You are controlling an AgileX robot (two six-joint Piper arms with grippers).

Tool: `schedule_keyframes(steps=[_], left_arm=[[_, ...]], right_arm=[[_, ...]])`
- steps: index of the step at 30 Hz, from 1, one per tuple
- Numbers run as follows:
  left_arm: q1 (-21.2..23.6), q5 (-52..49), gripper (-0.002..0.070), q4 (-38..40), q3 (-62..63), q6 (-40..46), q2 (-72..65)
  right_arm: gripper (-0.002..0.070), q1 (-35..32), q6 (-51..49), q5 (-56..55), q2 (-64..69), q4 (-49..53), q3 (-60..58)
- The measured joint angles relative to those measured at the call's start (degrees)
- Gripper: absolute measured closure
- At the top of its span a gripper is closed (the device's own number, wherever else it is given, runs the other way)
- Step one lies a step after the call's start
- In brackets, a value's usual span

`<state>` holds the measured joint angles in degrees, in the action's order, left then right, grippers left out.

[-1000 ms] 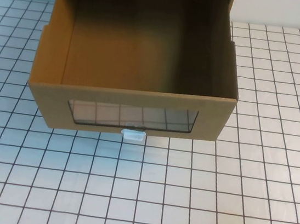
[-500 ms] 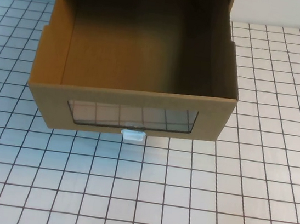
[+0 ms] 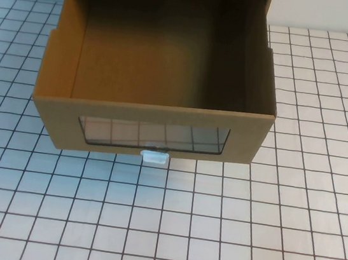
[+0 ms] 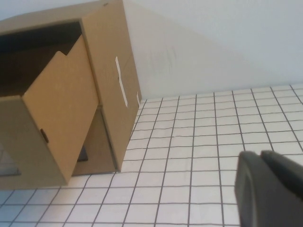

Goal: Open the shoe box
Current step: 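Pull the top drawer of the cardboard box fully open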

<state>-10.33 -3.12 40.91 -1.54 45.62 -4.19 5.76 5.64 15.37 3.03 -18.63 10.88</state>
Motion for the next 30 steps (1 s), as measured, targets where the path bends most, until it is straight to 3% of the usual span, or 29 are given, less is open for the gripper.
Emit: schedule_keyframes(steps=[13,20,30], left_arm=[[0.00,0.00,0.0677,0.00,0.00,-0.14,0.00],[0.00,0.00,0.0677,0.00,0.00,-0.14,0.00],[0.00,-0.05,0.0677,0.00,0.00,-0.14,0.00]], right_arm=[[0.0689,-0.10,0.00,1.39,-0.42,5.90,-0.83],[0.0689,-2.59,0.00,-6.89,-3.40,9.50,-11.43],[0.0689,-2.83,0.00,6.28,-3.52,10.23,-12.23]])
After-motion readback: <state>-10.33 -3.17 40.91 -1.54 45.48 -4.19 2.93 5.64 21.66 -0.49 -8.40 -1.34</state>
